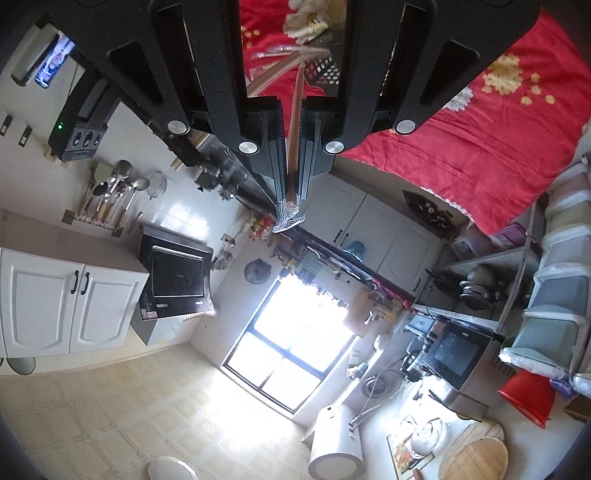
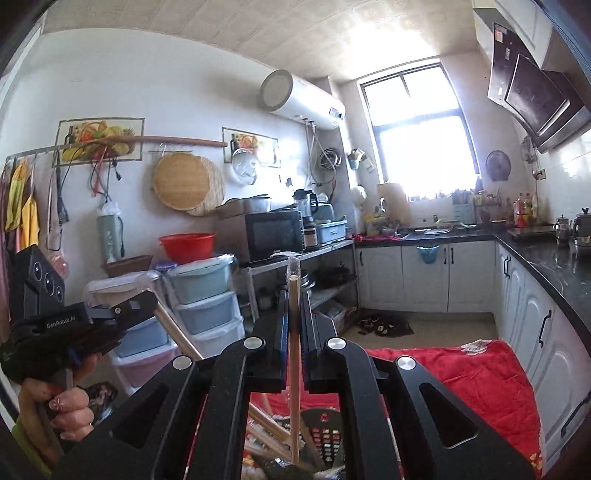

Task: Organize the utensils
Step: 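Lift both held chopsticks upright and carry them above the green caddy, then lower both chopsticks into the caddy and open both tools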

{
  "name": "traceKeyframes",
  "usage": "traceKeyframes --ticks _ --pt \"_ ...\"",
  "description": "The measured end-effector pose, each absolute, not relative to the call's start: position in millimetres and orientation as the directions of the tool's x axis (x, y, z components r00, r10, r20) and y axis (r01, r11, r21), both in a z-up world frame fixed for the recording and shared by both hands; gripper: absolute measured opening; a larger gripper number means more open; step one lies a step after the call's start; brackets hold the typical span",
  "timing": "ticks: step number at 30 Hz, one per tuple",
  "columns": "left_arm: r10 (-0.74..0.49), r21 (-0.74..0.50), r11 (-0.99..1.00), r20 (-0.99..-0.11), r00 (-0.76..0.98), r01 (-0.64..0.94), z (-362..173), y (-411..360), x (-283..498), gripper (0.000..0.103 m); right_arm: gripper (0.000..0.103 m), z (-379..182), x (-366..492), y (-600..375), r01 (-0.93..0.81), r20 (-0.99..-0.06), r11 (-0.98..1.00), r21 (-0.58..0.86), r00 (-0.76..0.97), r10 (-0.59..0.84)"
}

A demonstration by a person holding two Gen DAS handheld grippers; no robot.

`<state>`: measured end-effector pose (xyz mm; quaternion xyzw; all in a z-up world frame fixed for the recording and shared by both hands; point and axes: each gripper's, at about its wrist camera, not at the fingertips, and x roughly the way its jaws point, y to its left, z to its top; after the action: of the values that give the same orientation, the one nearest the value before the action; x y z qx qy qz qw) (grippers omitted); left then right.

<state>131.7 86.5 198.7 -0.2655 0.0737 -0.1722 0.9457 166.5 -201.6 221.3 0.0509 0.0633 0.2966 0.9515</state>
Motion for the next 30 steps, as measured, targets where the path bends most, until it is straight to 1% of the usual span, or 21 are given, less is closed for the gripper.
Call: traceKeyframes --ticks 7,14,23,30 --pt "-0.338 -0.511 0.82 -0.071 0.939 0.257 185.1 74.1 148.5 0.003 0.006 205.6 183.6 -201.6 -0.53 -0.082 0.838 0.126 0.837 0.541" --pt "-0.286 -0.44 0.869 -0.08 0.955 0.224 171.3 58.3 155.1 0.003 0.006 186.8 188.4 -191.6 -0.526 -0.069 0.847 0.079 0.845 0.531" --pt "-0.255 -0.386 0.902 -0.11 0.961 0.195 151.1 50.1 159.5 0.003 0.006 158.8 196.0 -179.7 -0.528 -0.12 0.847 0.054 0.839 0.531" --pt "-0.246 -0.376 0.909 -0.132 0.96 0.181 140.0 47.1 163.8 0.003 0.006 148.9 196.6 -176.0 -0.526 -0.133 0.848 0.054 0.838 0.529"
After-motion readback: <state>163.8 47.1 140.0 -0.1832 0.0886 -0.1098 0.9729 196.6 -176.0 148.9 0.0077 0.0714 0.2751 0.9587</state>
